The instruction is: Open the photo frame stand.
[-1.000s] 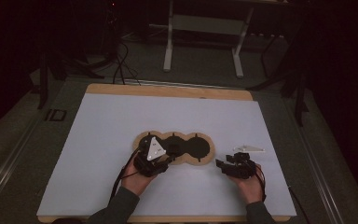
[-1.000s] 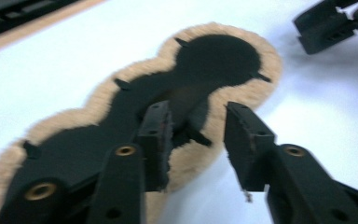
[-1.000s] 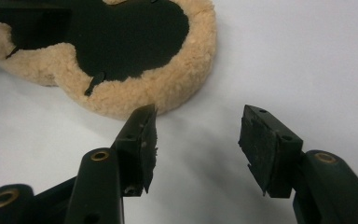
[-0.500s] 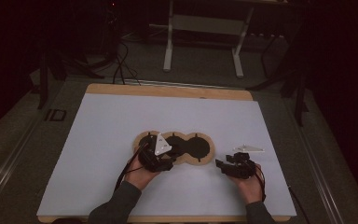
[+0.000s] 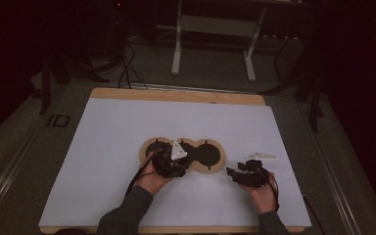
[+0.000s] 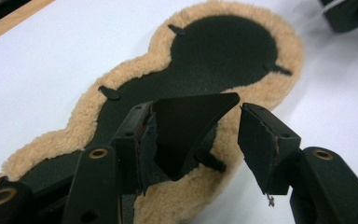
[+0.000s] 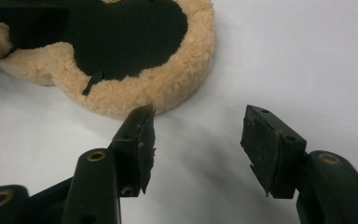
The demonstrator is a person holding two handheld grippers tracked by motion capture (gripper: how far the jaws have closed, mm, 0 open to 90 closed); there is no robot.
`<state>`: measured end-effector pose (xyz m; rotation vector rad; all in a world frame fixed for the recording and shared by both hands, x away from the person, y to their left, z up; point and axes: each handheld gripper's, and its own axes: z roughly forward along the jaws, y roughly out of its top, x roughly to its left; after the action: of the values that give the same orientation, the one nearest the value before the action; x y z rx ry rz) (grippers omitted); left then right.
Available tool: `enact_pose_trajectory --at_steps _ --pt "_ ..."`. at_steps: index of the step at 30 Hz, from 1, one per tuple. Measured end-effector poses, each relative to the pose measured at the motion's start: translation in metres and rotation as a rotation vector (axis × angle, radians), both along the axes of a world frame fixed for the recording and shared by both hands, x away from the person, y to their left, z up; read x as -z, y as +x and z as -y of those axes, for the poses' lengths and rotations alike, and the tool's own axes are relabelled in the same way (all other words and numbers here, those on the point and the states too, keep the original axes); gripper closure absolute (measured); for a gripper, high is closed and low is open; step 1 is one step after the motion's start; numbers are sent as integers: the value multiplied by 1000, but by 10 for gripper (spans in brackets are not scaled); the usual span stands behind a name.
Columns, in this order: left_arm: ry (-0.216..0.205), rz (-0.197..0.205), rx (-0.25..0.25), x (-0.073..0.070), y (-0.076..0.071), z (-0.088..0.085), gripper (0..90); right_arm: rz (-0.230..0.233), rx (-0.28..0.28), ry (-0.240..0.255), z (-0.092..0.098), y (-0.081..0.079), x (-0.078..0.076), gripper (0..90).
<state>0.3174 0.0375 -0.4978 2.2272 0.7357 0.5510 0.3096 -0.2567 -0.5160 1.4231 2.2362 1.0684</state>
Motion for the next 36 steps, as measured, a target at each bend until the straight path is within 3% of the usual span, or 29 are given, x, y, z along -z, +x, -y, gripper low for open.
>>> enact_pose_trajectory --at_steps 12,26,36 --pt "102 36 -24 3 6 10 568 -2 1 0 0 0 0 434" --pt "146 44 -30 9 14 21 555 -5 -1 0 0 0 0 432" --pt "202 91 -29 8 13 23 650 -6 -2 3 0 0 0 430"
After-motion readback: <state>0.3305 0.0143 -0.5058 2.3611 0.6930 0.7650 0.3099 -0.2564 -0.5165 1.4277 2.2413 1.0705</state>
